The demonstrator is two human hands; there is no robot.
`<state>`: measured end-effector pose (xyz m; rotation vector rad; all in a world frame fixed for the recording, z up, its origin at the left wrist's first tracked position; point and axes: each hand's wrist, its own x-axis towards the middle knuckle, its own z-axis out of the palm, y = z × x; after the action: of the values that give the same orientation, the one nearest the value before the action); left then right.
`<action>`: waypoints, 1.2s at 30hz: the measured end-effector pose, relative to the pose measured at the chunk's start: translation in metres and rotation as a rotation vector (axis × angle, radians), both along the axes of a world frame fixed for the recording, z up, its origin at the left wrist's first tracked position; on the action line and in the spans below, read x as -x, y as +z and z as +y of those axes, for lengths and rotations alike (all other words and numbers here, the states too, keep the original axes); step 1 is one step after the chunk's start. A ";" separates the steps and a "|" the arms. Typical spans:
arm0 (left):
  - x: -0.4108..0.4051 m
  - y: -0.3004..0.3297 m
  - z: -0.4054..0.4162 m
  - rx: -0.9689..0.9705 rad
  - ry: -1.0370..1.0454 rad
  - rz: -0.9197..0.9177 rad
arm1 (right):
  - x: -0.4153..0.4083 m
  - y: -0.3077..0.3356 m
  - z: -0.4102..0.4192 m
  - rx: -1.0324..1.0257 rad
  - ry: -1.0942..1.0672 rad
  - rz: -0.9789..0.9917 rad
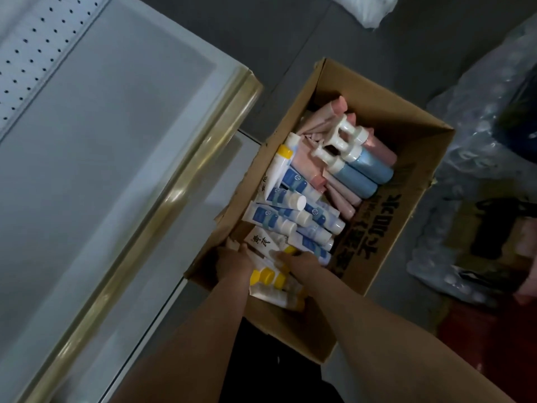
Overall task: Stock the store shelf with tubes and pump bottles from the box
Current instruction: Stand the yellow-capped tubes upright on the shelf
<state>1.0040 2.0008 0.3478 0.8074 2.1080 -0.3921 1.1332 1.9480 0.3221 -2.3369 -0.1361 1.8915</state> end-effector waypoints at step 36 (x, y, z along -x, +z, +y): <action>0.015 -0.019 0.006 0.101 -0.134 -0.088 | 0.015 -0.013 0.028 0.086 -0.096 0.149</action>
<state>0.9888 2.0066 0.3292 0.8935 1.9431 -0.5206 1.1184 1.9758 0.3087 -2.2003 0.0732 2.0524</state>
